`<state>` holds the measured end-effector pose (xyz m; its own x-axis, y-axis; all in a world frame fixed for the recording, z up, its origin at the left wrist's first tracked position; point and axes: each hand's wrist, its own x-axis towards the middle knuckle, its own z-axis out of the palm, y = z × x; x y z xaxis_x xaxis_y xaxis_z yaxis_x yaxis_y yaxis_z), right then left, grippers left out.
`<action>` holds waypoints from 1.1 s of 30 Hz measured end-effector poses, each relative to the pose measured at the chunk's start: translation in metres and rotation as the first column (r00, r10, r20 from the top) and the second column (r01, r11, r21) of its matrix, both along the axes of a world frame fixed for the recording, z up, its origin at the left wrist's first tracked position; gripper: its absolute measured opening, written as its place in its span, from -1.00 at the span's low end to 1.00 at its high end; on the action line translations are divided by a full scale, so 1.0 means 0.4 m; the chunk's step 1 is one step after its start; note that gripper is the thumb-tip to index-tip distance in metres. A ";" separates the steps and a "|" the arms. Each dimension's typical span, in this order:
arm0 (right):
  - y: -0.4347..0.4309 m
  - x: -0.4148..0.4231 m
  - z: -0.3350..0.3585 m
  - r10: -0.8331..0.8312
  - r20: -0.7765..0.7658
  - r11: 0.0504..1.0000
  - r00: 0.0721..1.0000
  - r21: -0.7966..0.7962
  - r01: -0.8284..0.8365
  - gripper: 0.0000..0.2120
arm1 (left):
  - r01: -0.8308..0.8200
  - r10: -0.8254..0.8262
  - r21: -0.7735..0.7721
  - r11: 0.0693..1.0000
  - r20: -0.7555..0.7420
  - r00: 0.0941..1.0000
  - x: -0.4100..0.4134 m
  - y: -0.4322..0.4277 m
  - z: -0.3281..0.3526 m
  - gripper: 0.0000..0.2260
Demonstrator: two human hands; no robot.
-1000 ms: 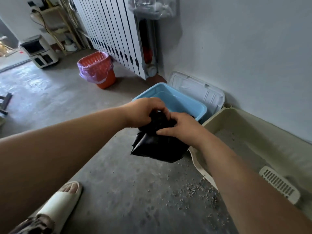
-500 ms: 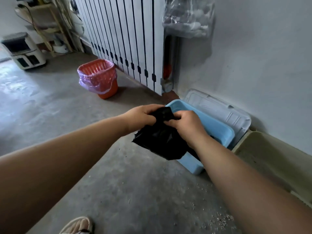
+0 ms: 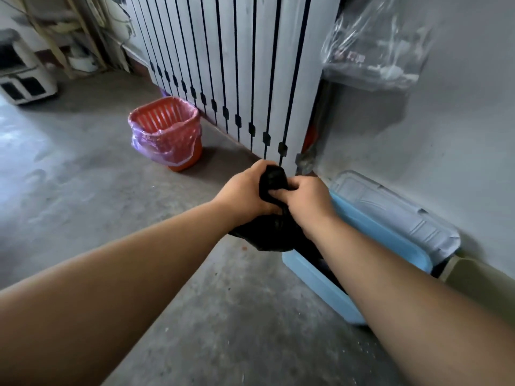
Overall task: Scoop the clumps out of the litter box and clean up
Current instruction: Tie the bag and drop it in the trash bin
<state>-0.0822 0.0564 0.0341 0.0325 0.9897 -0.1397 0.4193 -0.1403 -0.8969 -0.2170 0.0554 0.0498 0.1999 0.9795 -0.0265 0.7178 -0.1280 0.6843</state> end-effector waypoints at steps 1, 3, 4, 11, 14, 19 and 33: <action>0.028 -0.021 0.007 0.008 0.011 1.000 1.000 0.002 -0.008 -0.91 | -0.037 0.037 0.005 0.999 0.013 0.999 -0.020 0.025 0.002 -0.36; 0.048 -0.045 0.020 0.034 0.031 0.999 0.999 0.008 -0.034 -0.84 | -0.102 0.102 0.017 0.995 0.031 0.994 -0.041 0.045 0.001 -0.45; 0.072 -0.071 0.027 0.047 0.041 0.999 0.998 0.007 -0.047 -0.82 | -0.140 0.139 0.020 0.990 0.043 0.989 -0.066 0.069 0.004 -0.49; 0.140 -0.193 0.064 0.087 0.026 0.996 0.996 -0.005 -0.087 -0.83 | -0.289 0.288 -0.005 0.957 0.079 0.954 -0.184 0.137 0.015 -0.68; 0.169 -0.234 0.066 0.110 0.018 0.994 0.994 -0.016 -0.110 -0.83 | -0.316 0.317 -0.031 0.948 0.099 0.943 -0.220 0.154 0.017 -0.69; 0.220 -0.311 0.082 0.089 0.038 0.996 0.995 0.022 -0.090 -0.75 | -0.347 0.352 -0.063 0.936 0.093 0.932 -0.291 0.184 0.054 -0.64; 0.408 -0.614 0.404 0.315 0.099 0.946 0.944 -0.112 -0.304 -0.63 | -0.334 0.383 -0.280 0.900 0.144 0.912 -0.608 0.360 0.350 -0.54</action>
